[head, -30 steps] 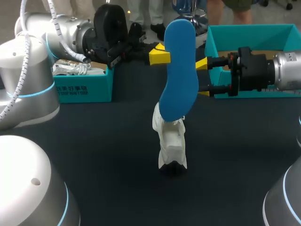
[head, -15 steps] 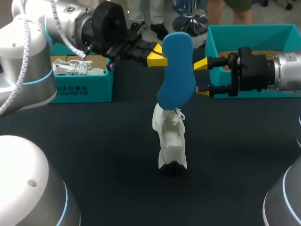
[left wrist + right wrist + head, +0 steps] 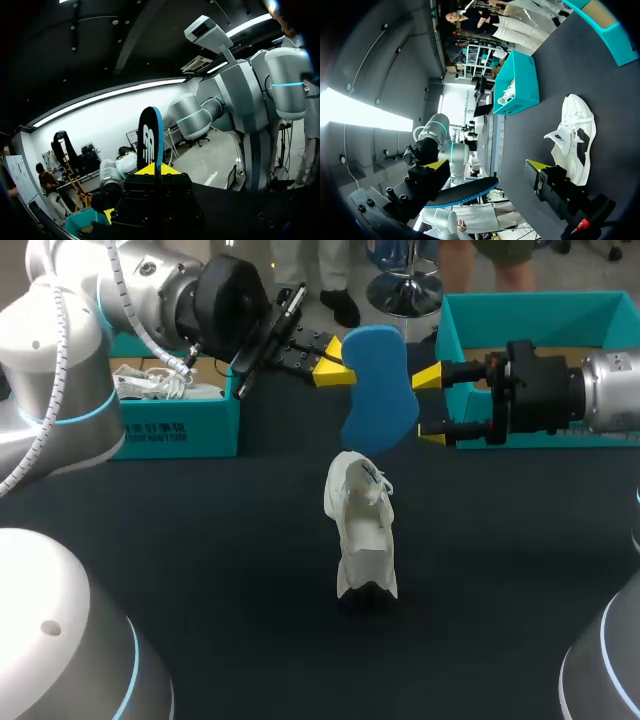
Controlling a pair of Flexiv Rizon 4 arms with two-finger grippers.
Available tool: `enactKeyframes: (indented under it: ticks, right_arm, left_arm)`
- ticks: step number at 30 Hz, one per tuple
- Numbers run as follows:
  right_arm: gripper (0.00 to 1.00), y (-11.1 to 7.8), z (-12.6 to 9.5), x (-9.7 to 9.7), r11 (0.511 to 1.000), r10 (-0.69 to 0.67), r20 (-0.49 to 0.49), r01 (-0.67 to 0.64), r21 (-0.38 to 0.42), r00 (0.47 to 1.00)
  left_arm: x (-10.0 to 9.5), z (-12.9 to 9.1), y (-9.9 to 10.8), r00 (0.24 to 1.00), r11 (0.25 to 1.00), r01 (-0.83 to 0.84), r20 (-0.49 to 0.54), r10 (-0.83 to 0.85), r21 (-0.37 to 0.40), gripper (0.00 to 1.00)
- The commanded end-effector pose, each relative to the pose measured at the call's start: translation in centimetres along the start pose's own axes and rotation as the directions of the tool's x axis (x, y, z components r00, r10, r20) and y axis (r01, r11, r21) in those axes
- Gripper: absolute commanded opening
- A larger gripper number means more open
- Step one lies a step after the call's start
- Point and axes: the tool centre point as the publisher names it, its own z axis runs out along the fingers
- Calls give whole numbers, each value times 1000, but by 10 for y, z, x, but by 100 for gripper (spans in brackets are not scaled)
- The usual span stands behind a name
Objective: Take the shoe out of the shoebox, open the shoe tongue, remove and reinsert the insole, then place the shoe into the shoebox
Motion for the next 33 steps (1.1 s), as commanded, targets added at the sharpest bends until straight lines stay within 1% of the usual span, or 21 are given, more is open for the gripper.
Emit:
enactKeyframes:
  ticks: [1,2,4,6,7,8,12,13,14,27,29,30,31,32,33]
  right_arm:
    - [100,0,2,0,1000,1,4,-1,-1,1000]
    - [100,0,2,0,1000,1,4,-1,-1,1000]
    - [100,0,2,0,1000,1,4,-1,-1,1000]
    - [100,0,2,0,1000,1,4,-1,-1,1000]
    - [100,0,2,0,1000,1,4,-1,-1,1000]
    - [100,0,2,0,1000,1,4,-1,-1,1000]
    - [100,0,2,0,1000,1,4,-1,-1,1000]
    - [100,0,2,0,1000,1,4,-1,-1,1000]
    - [100,0,2,0,1000,1,4,-1,-1,1000]
    - [100,0,2,0,1000,1,4,-1,-1,1000]
    - [100,0,2,0,1000,1,4,-1,-1,1000]
    - [100,0,2,0,1000,1,4,-1,-1,1000]
    - [100,0,2,0,1000,1,4,-1,-1,1000]
    - [100,0,2,0,1000,1,4,-1,-1,1000]
    - [100,0,2,0,1000,1,4,-1,-1,1000]
  left_arm:
    - [-3,-8,15,948,948,-314,-74,310,-54,0]
    - [-3,-9,17,946,945,-320,-70,315,-63,0]
    - [-2,-11,22,923,922,-378,-109,369,-83,0]
    - [-1,-14,26,909,907,-412,-118,401,-90,0]
    - [-1,-15,29,883,883,-460,-149,445,-93,0]
    - [0,-17,32,876,876,-473,-154,457,-96,0]
    - [0,-22,45,775,768,-625,-222,591,-140,0]
    - [2,-23,50,786,772,-613,-232,574,-166,0]
    - [3,-24,52,798,782,-598,-225,559,-177,0]
    - [3,-24,52,798,782,-598,-225,559,-177,0]
    - [5,-24,61,731,708,-680,-239,639,-191,0]
    - [6,-25,67,678,648,-734,-264,686,-203,0]
    - [6,-26,72,663,627,-748,-262,701,-217,0]
    - [7,-27,76,631,590,-776,-275,725,-224,0]
    - [8,-28,83,563,513,-826,-319,762,-233,0]
